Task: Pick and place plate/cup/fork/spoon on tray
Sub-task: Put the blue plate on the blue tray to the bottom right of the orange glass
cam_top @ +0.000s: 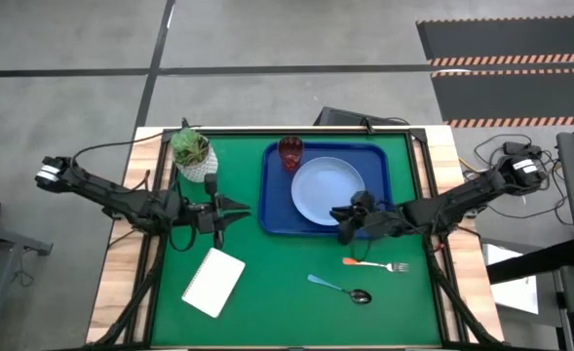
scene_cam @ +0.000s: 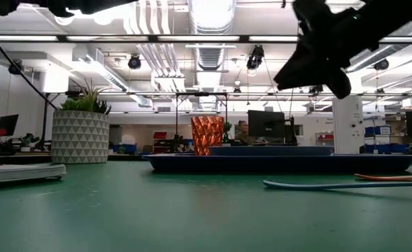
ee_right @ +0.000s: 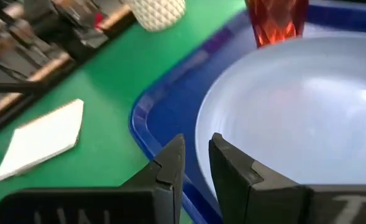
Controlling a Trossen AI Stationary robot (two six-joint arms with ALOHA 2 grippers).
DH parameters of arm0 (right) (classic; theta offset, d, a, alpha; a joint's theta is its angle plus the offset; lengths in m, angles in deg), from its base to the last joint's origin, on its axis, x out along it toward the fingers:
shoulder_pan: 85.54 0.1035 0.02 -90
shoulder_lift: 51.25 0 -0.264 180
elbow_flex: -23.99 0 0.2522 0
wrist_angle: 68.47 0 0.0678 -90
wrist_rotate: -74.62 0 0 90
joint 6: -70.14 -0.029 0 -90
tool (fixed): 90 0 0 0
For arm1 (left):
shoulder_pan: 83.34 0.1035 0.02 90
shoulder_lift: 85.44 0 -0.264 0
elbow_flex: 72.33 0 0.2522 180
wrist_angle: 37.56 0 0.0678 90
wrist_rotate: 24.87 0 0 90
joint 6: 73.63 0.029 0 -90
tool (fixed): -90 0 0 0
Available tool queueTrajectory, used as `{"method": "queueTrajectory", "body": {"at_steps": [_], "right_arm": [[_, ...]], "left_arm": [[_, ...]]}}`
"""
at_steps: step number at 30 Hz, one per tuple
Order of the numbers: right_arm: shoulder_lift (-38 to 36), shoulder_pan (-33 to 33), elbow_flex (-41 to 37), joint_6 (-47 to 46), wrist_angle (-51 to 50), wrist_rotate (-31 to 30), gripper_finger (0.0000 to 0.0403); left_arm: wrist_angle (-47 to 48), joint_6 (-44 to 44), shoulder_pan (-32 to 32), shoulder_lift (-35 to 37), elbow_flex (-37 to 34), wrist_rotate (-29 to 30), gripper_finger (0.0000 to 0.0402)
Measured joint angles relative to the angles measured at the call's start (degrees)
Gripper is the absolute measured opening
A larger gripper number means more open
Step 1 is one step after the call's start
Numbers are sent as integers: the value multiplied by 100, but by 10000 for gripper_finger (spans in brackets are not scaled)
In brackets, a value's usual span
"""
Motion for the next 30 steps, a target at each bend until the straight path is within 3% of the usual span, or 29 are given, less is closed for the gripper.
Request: {"method": "queueTrajectory", "body": {"at_steps": [7, 11, 23, 30], "right_arm": [[455, -241, 1088, -800, -2060, 246, 33], [631, -348, 1338, -817, -2282, 439, 11], [1214, -657, 1842, -761, -2277, 506, 9], [1906, -1189, 2628, -387, -2808, 1072, 9]], "left_arm": [[-25, -41, -3, 364, 0, 0, 45], [-40, -43, -3, 529, 0, 0, 45], [-31, -54, -5, 624, -50, 0, 45], [5, -54, -7, 632, -63, -2, 45]]}}
